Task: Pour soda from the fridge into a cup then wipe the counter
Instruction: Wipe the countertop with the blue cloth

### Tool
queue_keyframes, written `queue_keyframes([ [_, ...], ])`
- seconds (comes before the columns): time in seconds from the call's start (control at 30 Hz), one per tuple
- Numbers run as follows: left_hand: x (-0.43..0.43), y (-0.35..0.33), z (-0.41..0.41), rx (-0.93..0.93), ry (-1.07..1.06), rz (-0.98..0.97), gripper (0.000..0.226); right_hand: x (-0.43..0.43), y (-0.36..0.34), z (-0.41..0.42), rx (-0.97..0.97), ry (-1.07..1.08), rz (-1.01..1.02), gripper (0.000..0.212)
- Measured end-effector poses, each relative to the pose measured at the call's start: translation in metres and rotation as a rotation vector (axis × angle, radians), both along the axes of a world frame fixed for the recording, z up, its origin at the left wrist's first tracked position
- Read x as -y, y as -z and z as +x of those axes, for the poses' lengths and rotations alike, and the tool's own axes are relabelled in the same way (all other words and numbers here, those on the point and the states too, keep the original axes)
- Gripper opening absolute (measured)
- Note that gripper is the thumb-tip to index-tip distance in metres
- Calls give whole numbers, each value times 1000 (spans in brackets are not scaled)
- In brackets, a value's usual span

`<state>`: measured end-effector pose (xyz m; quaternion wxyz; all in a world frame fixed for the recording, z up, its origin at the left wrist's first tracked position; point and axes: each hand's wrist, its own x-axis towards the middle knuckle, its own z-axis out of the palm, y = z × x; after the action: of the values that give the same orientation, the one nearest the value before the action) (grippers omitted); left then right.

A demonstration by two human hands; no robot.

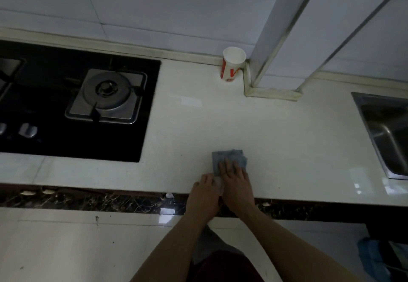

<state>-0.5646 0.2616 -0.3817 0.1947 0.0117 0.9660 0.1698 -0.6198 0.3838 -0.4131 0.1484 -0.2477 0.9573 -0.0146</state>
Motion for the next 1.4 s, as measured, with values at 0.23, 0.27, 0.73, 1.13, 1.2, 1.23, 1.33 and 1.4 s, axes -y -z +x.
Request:
queue_keyframes([
  [0.23,29,5,-40,51,-23,-98,55,24,-2,-96,18,22,-10,74],
  [0.27,35,5,-46,65,-37,-106,59,28,-3,-114,7,34,-12,72],
  [0.73,101,-5,-97,87,-97,-121,52,119,1,-271,40,326,22,71],
  [1.13,132,6,-113,56,-44,-257,63,219,-4,-242,10,-293,-52,75],
  [1.2,141,10,-116,64,-17,-255,60,202,-1,-262,-25,-240,2,75],
  [1.23,145,11,-117,78,5,-253,59,195,-1,-275,-28,-160,35,78],
  [1.33,153,13,-120,102,44,-235,57,193,0,-310,25,-14,70,87],
  [1.4,155,13,-124,99,48,-225,54,201,2,-326,58,-1,73,87],
])
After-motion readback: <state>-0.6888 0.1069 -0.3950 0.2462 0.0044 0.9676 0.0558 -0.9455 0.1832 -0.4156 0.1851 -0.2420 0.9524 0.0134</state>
